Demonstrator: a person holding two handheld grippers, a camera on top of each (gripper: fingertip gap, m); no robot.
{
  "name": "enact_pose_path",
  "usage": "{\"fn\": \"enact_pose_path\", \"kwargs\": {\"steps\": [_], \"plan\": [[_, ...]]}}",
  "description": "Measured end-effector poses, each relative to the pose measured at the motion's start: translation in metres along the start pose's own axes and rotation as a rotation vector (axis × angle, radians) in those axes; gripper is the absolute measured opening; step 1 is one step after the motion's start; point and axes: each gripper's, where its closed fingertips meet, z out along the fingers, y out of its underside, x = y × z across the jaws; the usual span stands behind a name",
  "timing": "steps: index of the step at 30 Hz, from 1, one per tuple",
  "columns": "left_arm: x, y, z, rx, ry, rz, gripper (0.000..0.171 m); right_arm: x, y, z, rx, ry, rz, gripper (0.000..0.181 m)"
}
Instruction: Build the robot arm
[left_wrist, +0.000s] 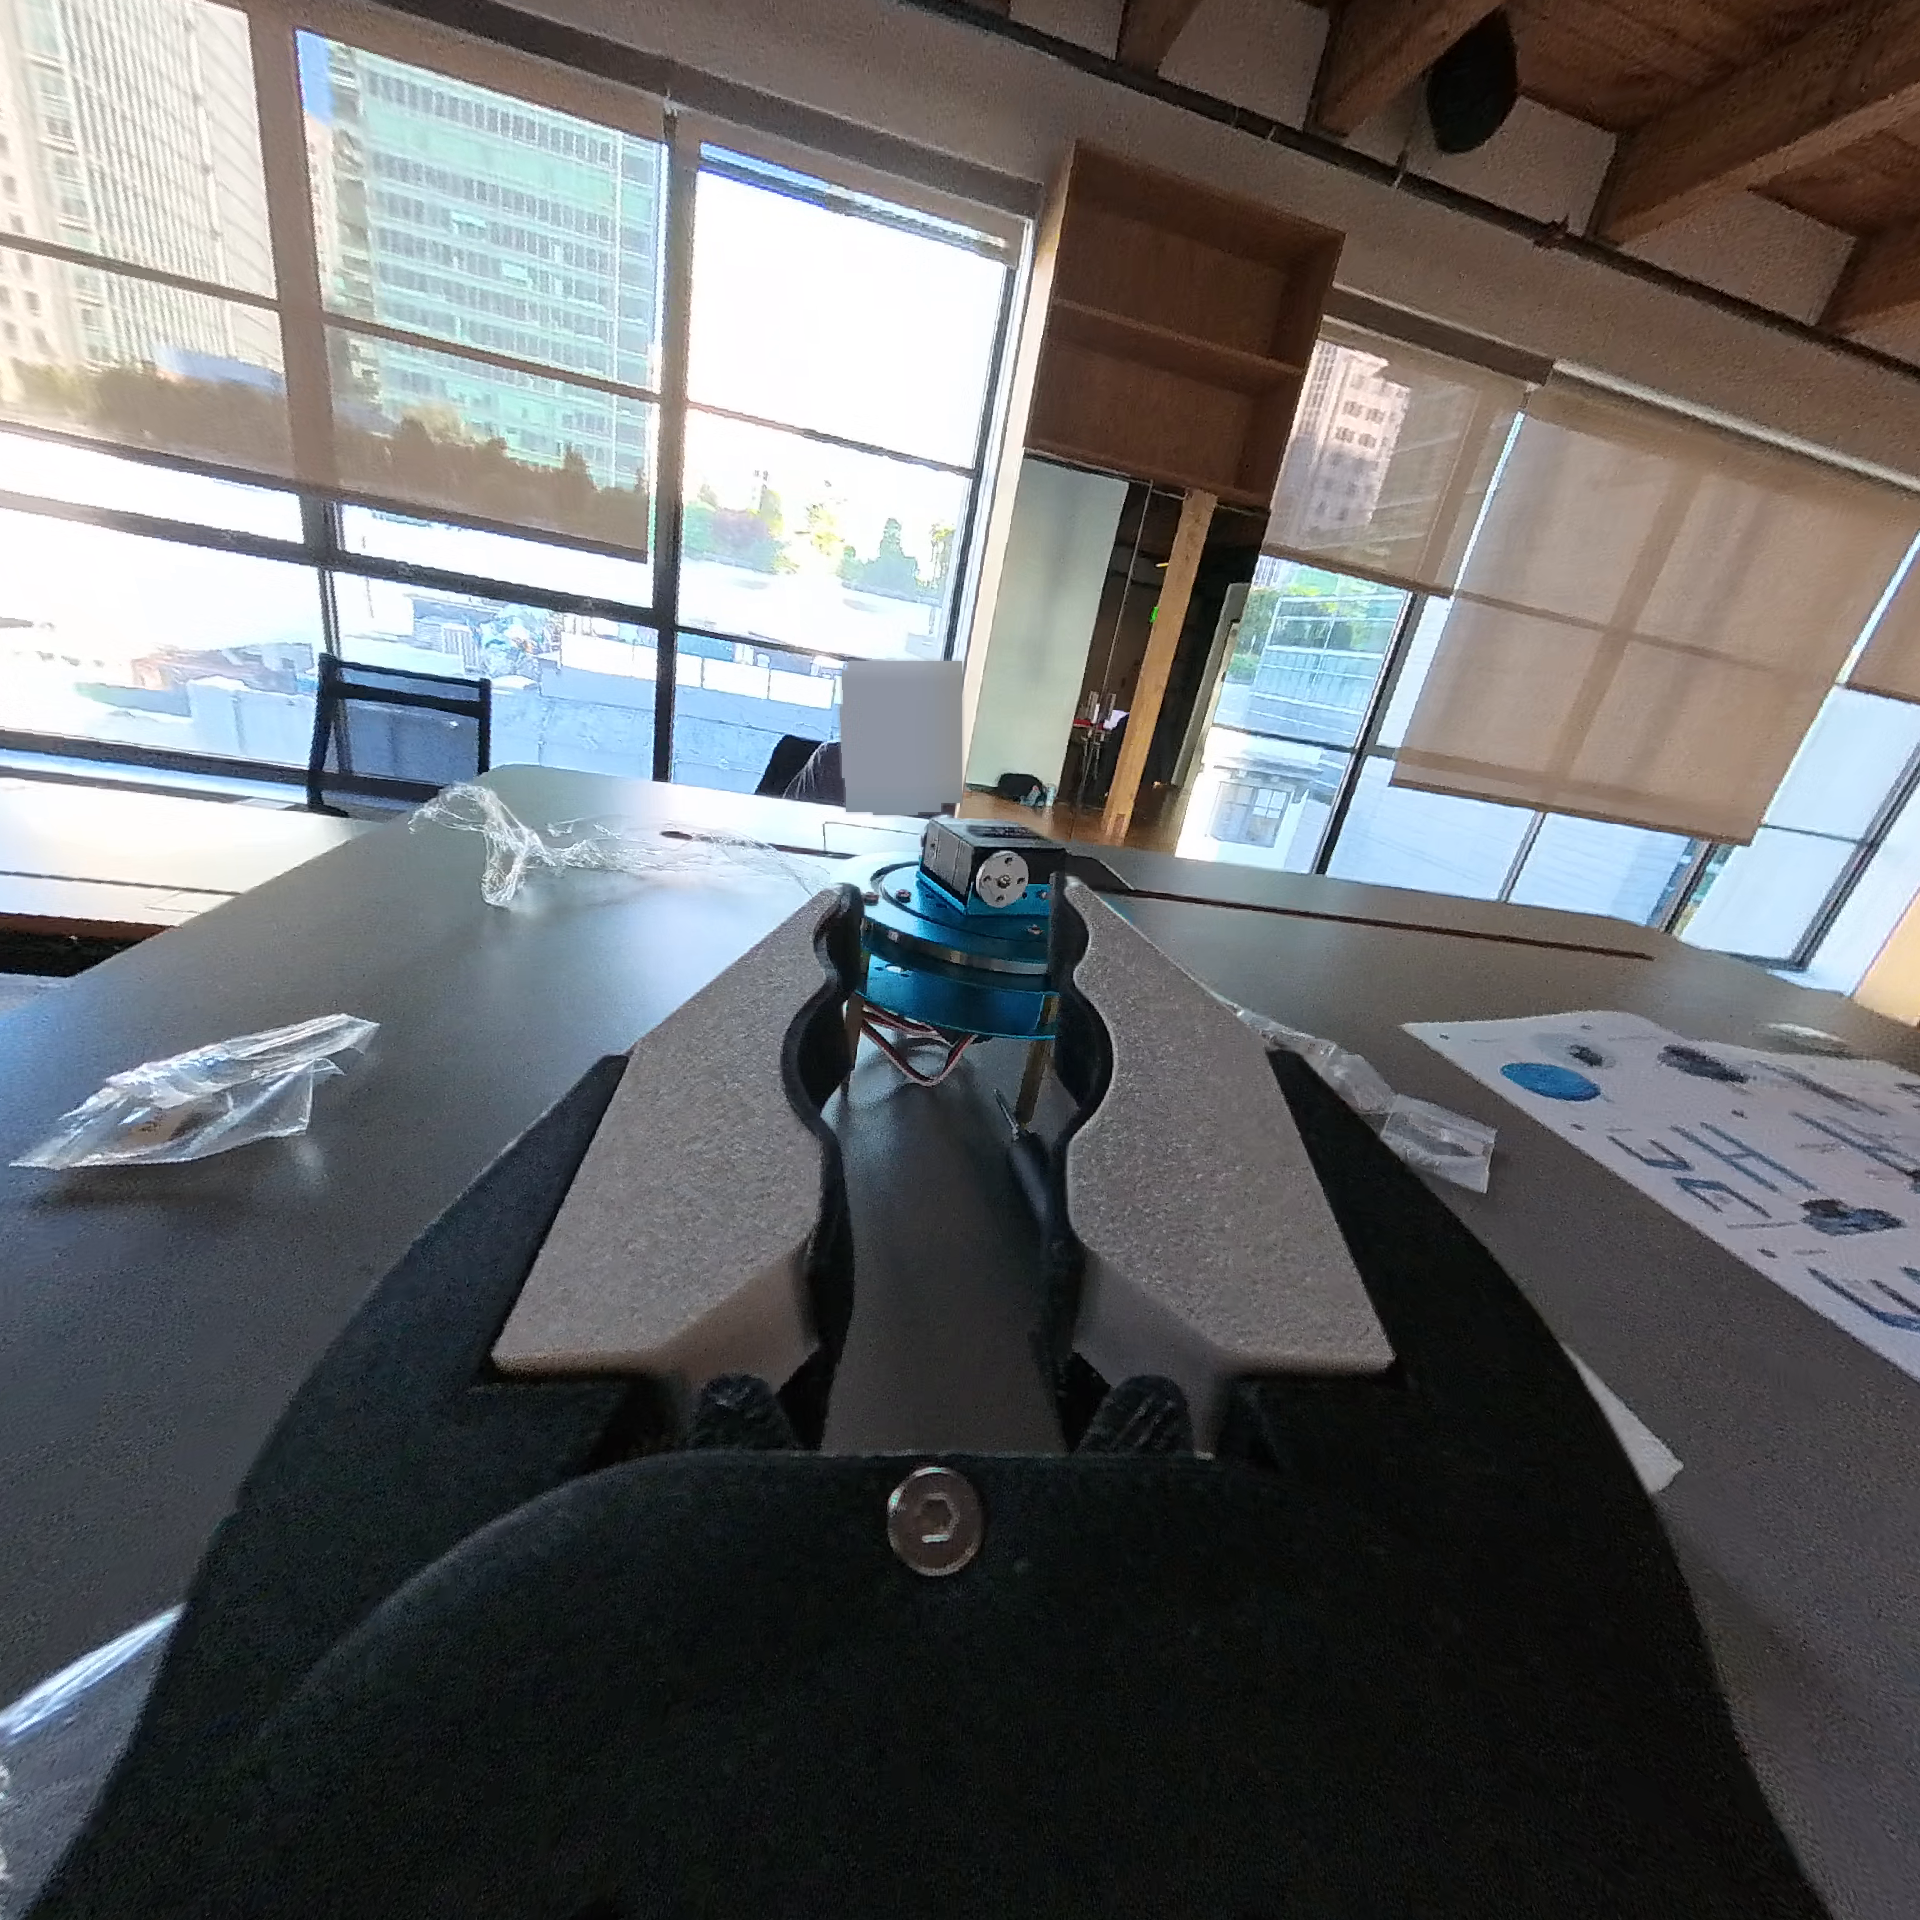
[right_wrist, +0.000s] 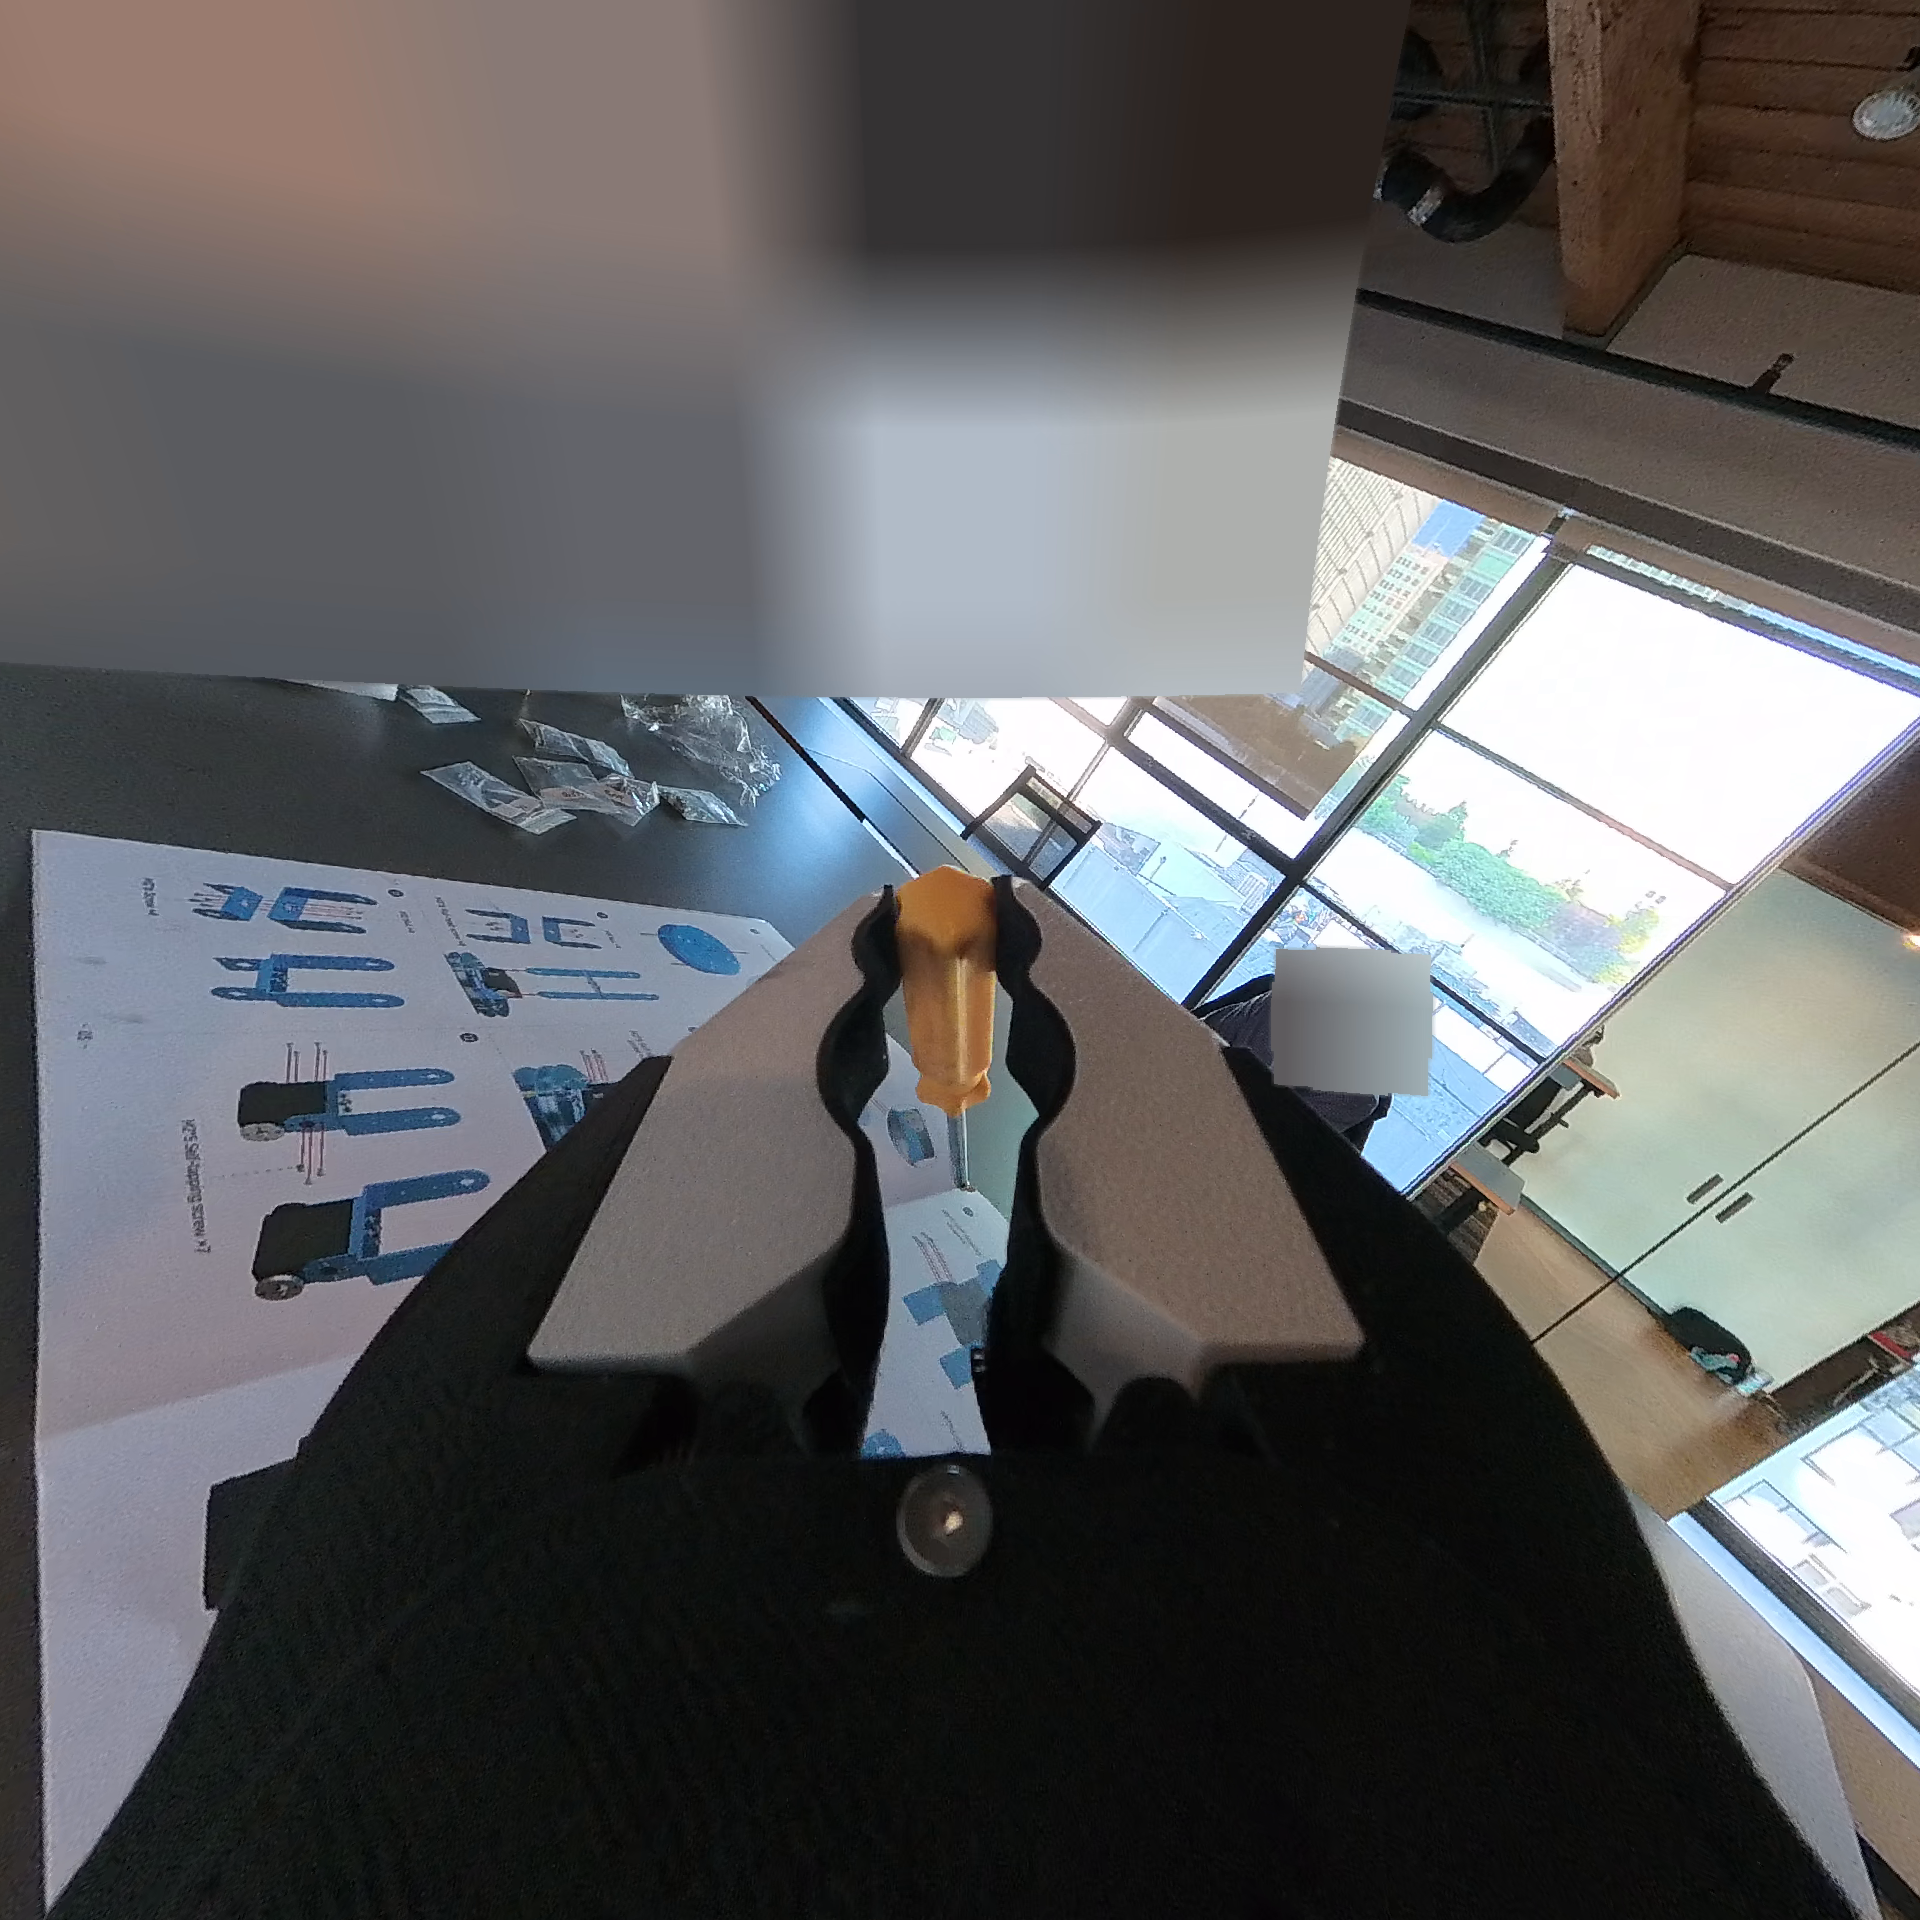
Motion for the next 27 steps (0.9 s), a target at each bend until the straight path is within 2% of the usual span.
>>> {"fn": "enact_pose_path", "kwargs": {"steps": [8, 13, 27], "plan": [[0.006, 0.008, 0.006, -0.063, 0.035, 0.009, 0.030, -0.003, -0.002, -0.005, -0.006, 0.012, -0.075, 0.016], [0.004, 0.007, 0.005, -0.053, 0.027, 0.001, 0.029, -0.016, -0.002, -0.002, -0.015, -0.026, -0.118, 0.015], [0.003, 0.006, 0.004, -0.052, 0.030, -0.018, 0.029, -0.016, 0.005, 0.000, -0.056, -0.015, -0.162, 0.016]]}}
